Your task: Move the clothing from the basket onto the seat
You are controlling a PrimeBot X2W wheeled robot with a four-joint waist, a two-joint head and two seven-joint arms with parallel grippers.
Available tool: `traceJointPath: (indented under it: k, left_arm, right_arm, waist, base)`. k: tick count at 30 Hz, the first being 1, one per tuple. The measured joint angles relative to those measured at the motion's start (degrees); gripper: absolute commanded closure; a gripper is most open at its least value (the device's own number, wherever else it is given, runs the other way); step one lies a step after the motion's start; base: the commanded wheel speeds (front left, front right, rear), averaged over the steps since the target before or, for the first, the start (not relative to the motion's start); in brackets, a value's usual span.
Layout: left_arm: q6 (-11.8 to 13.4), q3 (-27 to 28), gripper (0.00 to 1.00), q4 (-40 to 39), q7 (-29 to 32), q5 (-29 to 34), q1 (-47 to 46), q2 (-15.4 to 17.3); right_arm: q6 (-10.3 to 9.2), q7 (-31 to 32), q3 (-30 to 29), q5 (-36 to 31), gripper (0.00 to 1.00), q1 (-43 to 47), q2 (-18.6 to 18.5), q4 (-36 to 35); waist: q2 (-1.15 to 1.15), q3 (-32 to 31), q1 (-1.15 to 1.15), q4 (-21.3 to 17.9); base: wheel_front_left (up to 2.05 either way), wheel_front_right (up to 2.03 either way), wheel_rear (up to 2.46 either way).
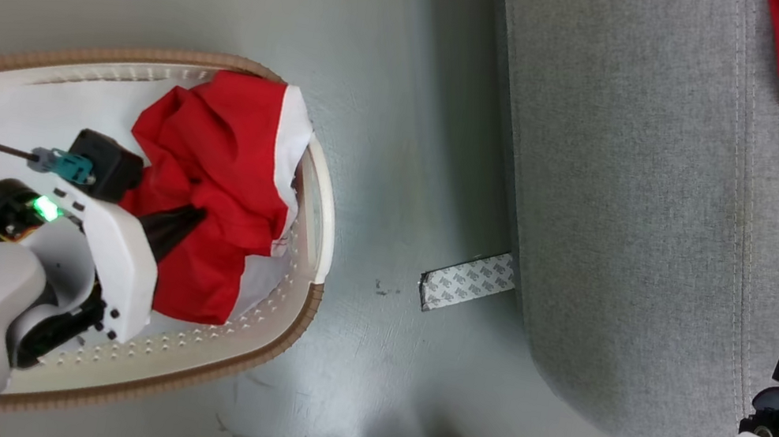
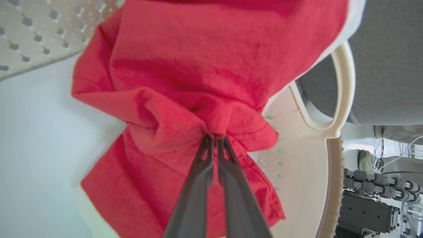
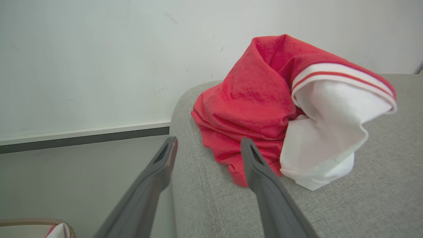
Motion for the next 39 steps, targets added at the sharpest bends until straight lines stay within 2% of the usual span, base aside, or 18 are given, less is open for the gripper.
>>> traceJointPath:
  k: [9, 16, 24, 34, 39]
  left_arm:
    - [0.0, -2.2, 1.0, 0.63, -1.23, -1.26, -0.86, 1.41]
    - [0.0, -2.24, 1.0, 0.22, -5.76, -2.94, 1.53, 3.1]
    - [0.0, -4.65, 1.0, -2.4, -11.04, -4.63, 3.12, -0.48]
    - [0.0, -8.67, 1.0, -3.97, -17.48, -7.45, 4.92, -5.11]
    - [0.0, -8.86, 1.0, -4.94, -19.3, -7.24, 5.0, -7.15]
  right_arm:
    - [0.01, 0.01, 0.37, 0.31, 0.0, -1.52, 0.0, 0.76]
    - [0.01, 0.01, 1.47, 0.01, 0.0, -4.1, 0.02, 2.27]
    - [0.0, 0.0, -0.58, -4.49, 0.0, -4.21, 0.03, 5.21]
    - [0.01, 0.0, -1.91, -9.01, 0.0, -2.86, 0.07, 10.31]
    - [0.01, 0.0, -1.24, -10.93, 0.0, -1.94, 0.08, 13.23]
  waist:
    - [0.0, -1.65, 0.0, -0.54]
    - [0.0, -5.38, 0.0, -1.47]
    - [0.0, -13.07, 0.0, 0.6]
    - [0.0, -24.34, 0.0, 6.14]
    - [0.0, -30.06, 0.0, 9.15]
  base:
    - [0.0, 0.0, 0.0]
    - [0.0, 0.0, 0.0]
    - [0.0, 0.0, 0.0]
    - [0.0, 0.0, 0.0]
    - [0.0, 0.0, 0.0]
